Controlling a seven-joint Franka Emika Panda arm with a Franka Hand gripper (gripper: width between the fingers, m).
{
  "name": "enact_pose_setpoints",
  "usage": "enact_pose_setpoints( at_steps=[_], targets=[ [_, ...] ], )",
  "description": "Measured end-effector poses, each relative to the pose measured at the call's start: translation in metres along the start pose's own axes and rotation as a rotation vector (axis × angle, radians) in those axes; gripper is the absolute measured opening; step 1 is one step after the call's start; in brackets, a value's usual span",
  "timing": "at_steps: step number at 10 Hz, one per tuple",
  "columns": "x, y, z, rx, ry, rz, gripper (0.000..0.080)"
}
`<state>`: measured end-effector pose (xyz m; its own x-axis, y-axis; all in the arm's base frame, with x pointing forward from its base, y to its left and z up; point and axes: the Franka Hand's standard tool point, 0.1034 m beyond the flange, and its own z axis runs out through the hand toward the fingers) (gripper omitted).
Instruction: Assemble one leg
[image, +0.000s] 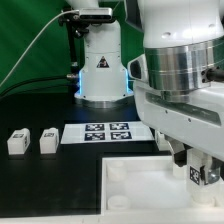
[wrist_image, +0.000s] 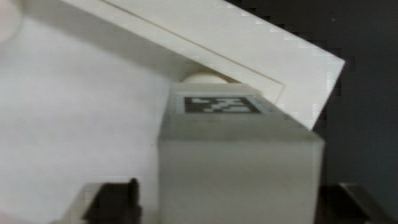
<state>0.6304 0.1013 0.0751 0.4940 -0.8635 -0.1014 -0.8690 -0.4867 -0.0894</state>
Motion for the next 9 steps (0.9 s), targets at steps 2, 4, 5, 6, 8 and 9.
enact_pose_setpoints(
  at_steps=[2,4,5,6,8,9],
  targets=[
    [-0.016,-0.009,-0.005,0.011,-0.001,-0.276,0.061],
    [-0.018,-0.008,-0.005,0.007,0.0,-0.541,0.0647],
    [-0.017,-0.007,-0.005,0.005,0.003,-0.649,0.0647],
    [-0.016,-0.006,-0.005,0.003,0.004,-0.798,0.0649],
    [-0.004,-0.006,-0.003,-0.004,0.014,-1.096,0.0649],
    [-0.003,-0.011,-0.004,-0.029,0.027,-1.324,0.0649]
  ],
)
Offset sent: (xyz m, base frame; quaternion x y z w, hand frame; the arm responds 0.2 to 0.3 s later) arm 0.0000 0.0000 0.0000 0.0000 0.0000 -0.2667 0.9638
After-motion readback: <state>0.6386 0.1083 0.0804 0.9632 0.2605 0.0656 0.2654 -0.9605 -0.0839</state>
